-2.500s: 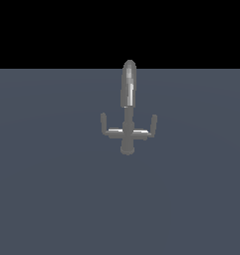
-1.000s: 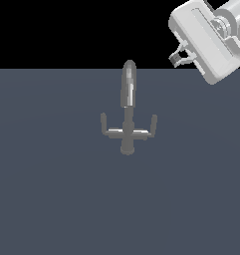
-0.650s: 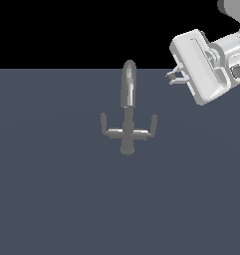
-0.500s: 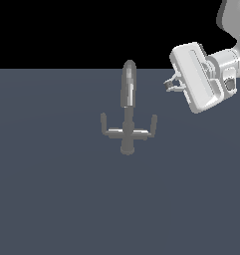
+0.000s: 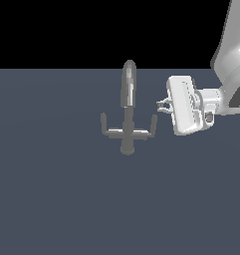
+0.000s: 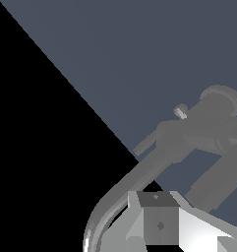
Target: Turn on the faucet by rotating a designated handle.
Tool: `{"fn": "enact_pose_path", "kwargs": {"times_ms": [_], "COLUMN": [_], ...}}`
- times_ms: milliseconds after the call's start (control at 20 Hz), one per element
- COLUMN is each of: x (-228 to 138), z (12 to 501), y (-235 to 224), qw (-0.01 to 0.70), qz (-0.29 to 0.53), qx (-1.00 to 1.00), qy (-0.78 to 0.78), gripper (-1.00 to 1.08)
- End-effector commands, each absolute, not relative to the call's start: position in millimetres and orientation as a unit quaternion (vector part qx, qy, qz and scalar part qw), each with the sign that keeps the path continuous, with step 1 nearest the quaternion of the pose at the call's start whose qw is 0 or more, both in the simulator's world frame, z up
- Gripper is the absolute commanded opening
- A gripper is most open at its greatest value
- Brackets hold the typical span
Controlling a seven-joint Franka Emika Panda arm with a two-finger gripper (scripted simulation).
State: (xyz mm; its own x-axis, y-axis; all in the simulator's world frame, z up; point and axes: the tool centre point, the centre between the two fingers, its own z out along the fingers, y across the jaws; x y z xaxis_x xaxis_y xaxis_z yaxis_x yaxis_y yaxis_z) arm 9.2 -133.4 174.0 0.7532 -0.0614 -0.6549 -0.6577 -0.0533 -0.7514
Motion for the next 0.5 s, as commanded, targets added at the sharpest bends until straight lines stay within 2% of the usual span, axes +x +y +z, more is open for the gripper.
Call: {"fn": "enact_pose_path", "kwargs": {"times_ms": [0, 450], "x": [14, 22], "z": [161, 133], "y": [-130, -119], "qw": [0.652, 0.681], "qz": [0.241, 0.255], "qx": [-0.667, -0.627], "qy": [0.268, 0.280], "gripper": [-1.00, -1.00]}}
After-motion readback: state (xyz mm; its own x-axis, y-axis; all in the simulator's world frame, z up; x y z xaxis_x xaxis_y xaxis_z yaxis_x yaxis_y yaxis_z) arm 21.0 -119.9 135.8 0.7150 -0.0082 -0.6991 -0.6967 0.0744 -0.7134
